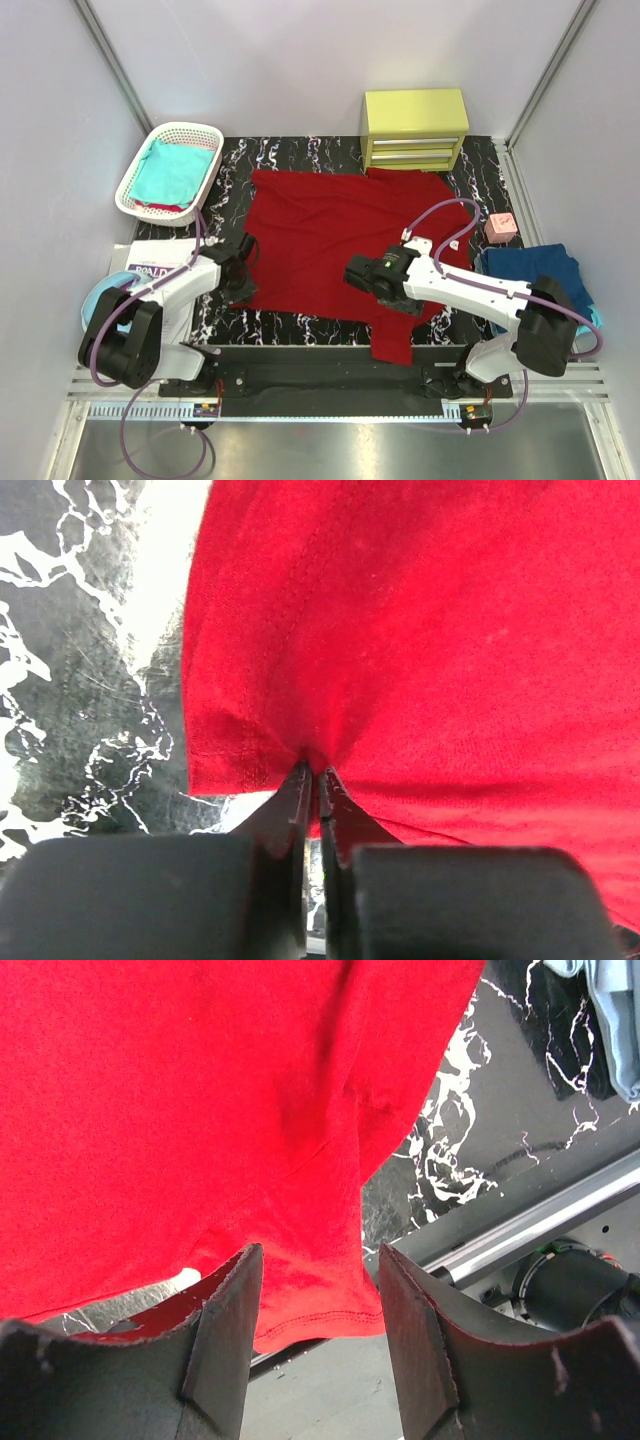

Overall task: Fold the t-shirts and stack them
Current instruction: Grap the side of the flattened tshirt closest away from the robot with both arms

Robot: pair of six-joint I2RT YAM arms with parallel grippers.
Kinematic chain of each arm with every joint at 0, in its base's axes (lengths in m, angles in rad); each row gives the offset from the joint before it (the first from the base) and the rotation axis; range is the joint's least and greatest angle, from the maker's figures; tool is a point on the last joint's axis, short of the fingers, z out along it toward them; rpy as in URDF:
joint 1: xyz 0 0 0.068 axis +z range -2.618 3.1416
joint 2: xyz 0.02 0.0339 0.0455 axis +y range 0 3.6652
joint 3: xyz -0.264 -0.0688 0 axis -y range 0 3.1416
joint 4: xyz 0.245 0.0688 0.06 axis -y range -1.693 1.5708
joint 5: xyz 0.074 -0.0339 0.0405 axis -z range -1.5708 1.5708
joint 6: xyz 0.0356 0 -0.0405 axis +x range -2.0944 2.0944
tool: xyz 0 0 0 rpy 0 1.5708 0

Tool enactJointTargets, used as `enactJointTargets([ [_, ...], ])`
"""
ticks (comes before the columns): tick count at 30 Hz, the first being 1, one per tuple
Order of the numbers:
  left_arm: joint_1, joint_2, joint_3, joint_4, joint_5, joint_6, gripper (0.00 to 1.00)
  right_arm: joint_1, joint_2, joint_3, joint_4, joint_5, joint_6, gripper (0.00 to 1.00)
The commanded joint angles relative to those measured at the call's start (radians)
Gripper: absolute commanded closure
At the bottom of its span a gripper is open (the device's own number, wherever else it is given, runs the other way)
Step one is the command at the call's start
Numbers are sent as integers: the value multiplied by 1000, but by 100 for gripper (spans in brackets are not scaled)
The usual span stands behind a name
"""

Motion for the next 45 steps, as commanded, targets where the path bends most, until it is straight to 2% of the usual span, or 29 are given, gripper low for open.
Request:
enactJointTargets([
  [1,-7,-6,-21,4,40,-17,100,9,-5,31,4,63,-6,43],
  [6,-73,-36,-14,-49,31,-40,100,-21,13,31,23,69,-41,42],
  [10,-125,-90,-27,-98,39,-73,100,-216,4,-21,161,-41,-187,43],
  [12,-131,-130,-33,-121,45,-86,100,-311,-1,-25,246,-45,-257,43],
  [17,-143,-184,-30,-189,26,-88,100,-466,111,122,281,-46,-389,43],
  [21,-156,-210,-32,-212,28,-109,100,-558,215,236,313,-106,-448,43],
  [25,-166,-224,-32,-233,28,-122,100,-603,346,334,324,-117,-481,43],
  [31,-182,-273,-29,-279,39,-139,100,-713,463,397,364,-190,-504,45],
  [42,-202,-332,-40,-338,57,-149,100,-753,501,465,366,-184,-534,45],
  [45,-218,-331,5,-327,45,-122,79,-741,448,460,390,-190,-570,46],
])
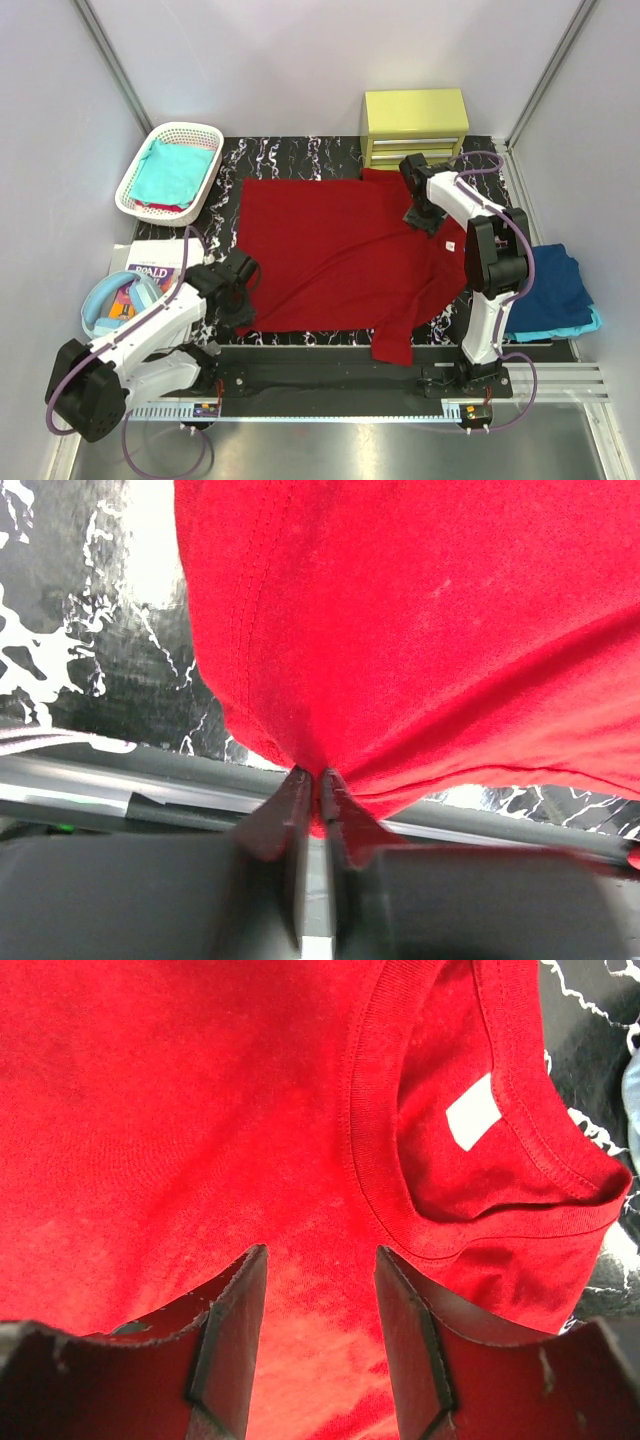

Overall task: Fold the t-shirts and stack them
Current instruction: Grap the side of the flattened tshirt closest away from the robot with both arms

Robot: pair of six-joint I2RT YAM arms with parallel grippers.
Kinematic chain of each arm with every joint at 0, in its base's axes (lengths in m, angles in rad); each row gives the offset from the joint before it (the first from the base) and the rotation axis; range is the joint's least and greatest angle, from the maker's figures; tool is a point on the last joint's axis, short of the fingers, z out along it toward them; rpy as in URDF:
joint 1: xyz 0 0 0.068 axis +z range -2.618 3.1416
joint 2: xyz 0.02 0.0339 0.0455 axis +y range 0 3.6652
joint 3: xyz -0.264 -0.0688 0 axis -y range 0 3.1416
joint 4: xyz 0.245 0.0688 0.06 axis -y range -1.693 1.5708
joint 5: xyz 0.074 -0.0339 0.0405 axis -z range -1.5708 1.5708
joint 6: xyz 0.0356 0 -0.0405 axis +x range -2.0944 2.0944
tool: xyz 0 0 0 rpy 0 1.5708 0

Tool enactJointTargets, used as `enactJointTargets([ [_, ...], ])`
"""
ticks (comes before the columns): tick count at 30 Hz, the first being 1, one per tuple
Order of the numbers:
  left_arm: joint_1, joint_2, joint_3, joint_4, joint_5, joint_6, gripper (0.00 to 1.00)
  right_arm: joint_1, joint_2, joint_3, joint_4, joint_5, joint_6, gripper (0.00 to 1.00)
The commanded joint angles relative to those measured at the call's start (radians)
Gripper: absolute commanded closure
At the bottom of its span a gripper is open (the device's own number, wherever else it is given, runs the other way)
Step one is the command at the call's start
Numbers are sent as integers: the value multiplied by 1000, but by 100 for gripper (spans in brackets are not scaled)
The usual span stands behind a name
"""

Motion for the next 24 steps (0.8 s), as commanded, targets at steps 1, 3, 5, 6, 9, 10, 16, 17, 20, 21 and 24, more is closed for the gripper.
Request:
enactJointTargets([
  [1,-27,-12,57,-16,-18,30,73,20,-89,25,54,-9,-75,45],
  [3,-38,-20,113,-18,-55,65,41,62,-150,34,62,27,-104,42],
  [5,-44,-46,157,-8,-104,77,1,89,-189,34,53,51,-132,39],
  [6,-48,-54,171,-5,-121,82,1,109,-230,19,37,49,-134,38],
  [9,-48,-60,214,15,-167,102,1,152,-333,-74,27,22,-125,38],
  [10,-50,-58,220,36,-171,106,1,172,-362,-105,27,21,-111,39],
  [16,-48,-117,139,191,-114,71,1,341,-566,-349,-4,126,-1,54],
  [17,-47,-124,125,211,-106,39,1,358,-600,-387,-28,156,39,60],
  [20,-50,-101,124,220,-102,-5,7,416,-661,-439,-102,111,118,60],
  [21,-49,-76,127,214,-105,-15,7,436,-675,-452,-127,103,160,59],
  [24,-49,-43,148,205,-86,-4,7,516,-714,-483,-185,81,233,57],
])
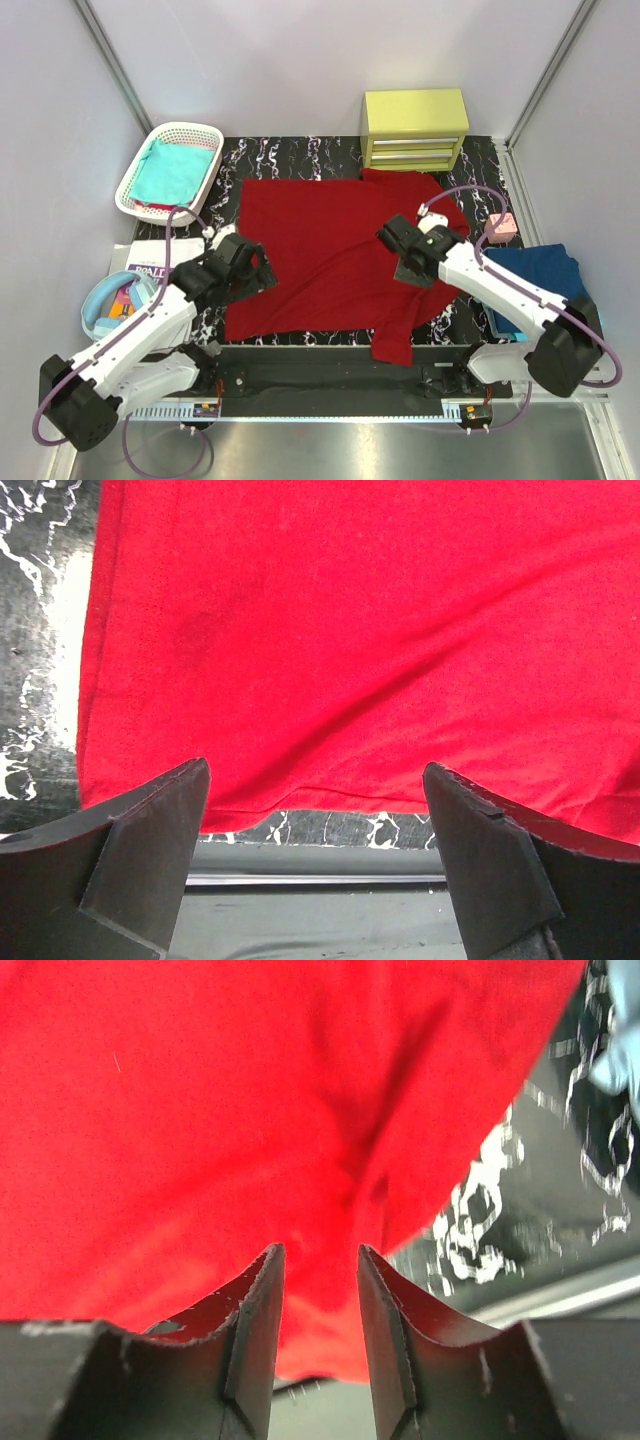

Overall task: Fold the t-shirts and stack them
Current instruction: Grap the side of the flattened tshirt closest away from the robot with both arms

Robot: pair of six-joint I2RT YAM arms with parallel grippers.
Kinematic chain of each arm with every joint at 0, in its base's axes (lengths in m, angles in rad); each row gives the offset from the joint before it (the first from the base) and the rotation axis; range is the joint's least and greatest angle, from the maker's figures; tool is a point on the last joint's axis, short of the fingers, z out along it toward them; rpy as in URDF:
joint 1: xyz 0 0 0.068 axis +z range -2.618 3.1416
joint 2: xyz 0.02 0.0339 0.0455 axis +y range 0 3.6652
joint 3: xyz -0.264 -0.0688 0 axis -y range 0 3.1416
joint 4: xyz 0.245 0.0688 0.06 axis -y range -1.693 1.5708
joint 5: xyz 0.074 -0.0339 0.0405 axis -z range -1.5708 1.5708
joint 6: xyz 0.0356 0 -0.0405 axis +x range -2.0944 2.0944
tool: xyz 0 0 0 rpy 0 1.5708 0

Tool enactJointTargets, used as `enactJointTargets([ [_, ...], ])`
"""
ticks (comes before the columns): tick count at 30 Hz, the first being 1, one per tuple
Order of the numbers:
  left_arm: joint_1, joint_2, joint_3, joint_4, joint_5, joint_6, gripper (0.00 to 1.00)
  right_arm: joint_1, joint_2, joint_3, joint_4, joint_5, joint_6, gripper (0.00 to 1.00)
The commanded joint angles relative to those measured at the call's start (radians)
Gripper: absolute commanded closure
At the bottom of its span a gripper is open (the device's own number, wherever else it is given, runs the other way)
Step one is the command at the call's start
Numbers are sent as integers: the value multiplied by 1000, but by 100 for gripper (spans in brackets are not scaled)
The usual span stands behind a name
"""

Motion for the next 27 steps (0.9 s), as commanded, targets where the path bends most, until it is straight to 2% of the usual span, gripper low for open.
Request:
enactJointTargets([
  [1,-3,64,41,53,29,-10,8,103,-71,-19,-128,14,174,57],
  [8,-8,126,107,1,-20,64,1,264,13,-15,-339,28,320,50],
  [15,-8,187,127,-16,-47,76,1,429,2,-117,-396,-92,503,50],
  [20,-8,212,130,-16,-48,70,1,499,2,-167,-459,-150,627,53],
  [27,-8,253,156,-21,-48,88,1,525,59,-136,-507,-215,695,56],
])
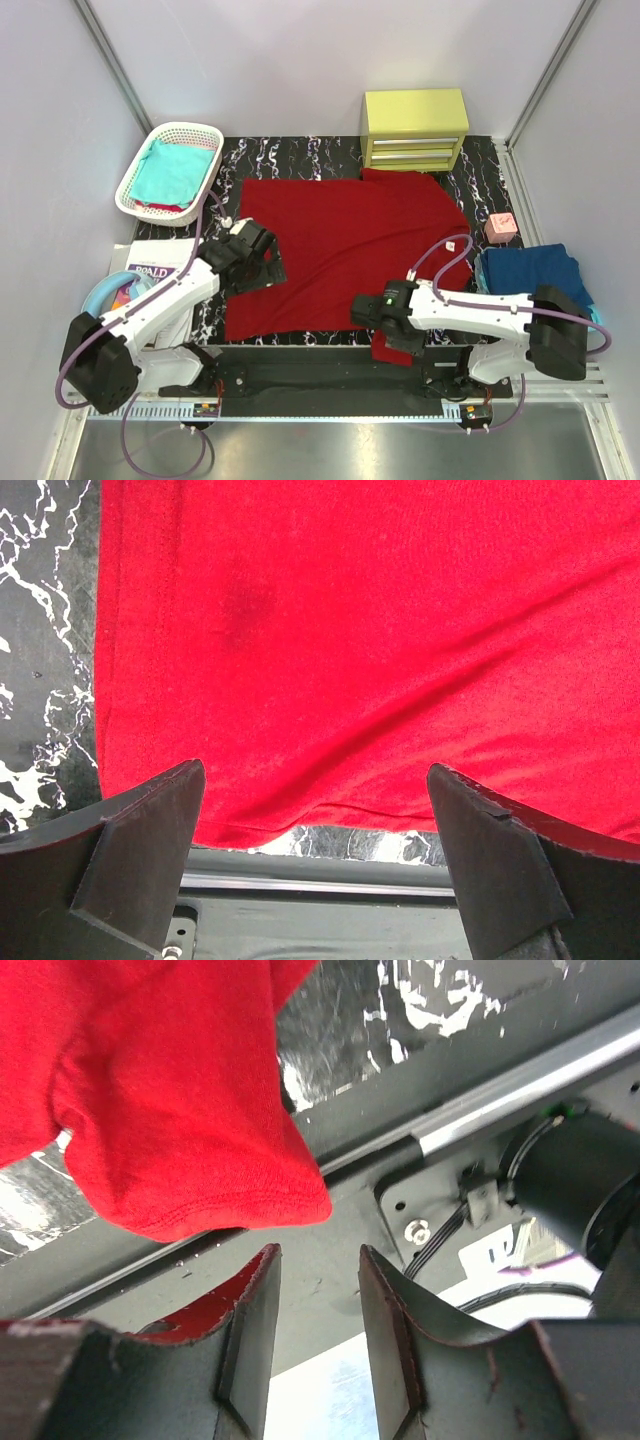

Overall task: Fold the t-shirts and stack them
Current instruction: Grap the side of the flattened tshirt closest away from the robot with both arms

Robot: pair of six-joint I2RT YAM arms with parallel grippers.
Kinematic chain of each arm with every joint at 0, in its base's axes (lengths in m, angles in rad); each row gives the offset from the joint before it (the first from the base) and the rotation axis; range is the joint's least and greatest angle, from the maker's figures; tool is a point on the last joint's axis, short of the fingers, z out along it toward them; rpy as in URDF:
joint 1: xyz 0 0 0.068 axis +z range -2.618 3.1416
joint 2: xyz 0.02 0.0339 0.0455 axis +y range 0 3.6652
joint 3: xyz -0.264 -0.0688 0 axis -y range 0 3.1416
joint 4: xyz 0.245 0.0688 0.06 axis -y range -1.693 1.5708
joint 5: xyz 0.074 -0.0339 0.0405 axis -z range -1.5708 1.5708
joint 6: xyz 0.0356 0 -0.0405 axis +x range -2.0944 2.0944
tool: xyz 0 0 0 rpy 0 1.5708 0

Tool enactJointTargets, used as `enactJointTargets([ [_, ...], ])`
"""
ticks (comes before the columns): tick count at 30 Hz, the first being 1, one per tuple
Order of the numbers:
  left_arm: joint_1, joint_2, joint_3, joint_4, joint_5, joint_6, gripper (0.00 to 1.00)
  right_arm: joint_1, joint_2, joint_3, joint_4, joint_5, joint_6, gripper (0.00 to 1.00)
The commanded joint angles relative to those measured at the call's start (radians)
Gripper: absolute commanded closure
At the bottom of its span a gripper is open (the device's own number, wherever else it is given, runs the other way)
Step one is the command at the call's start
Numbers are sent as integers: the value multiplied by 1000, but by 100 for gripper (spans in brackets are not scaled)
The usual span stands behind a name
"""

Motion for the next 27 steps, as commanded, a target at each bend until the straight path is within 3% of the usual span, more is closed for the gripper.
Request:
enactJointTargets([
  [1,-4,18,50,4,-33,23,1,23,44,56,-231,-34,101,56],
  [6,-4,25,61,-5,-27,47,1,22,123,148,-294,-19,112,55],
  [11,-4,-7,76,-25,-43,61,1,23,134,119,-294,-73,167,56],
  [15,-4,-24,66,-24,-57,75,1,23,44,10,-291,-183,308,61],
  [18,-4,-25,54,-25,-47,78,1,23,-114,-21,-273,-183,405,63],
  [21,-4,-25,43,-22,-30,78,1,23,-166,-31,-237,-159,457,64],
  [27,-4,-19,41,-18,-2,93,1,22,-84,-19,-168,-126,447,62],
])
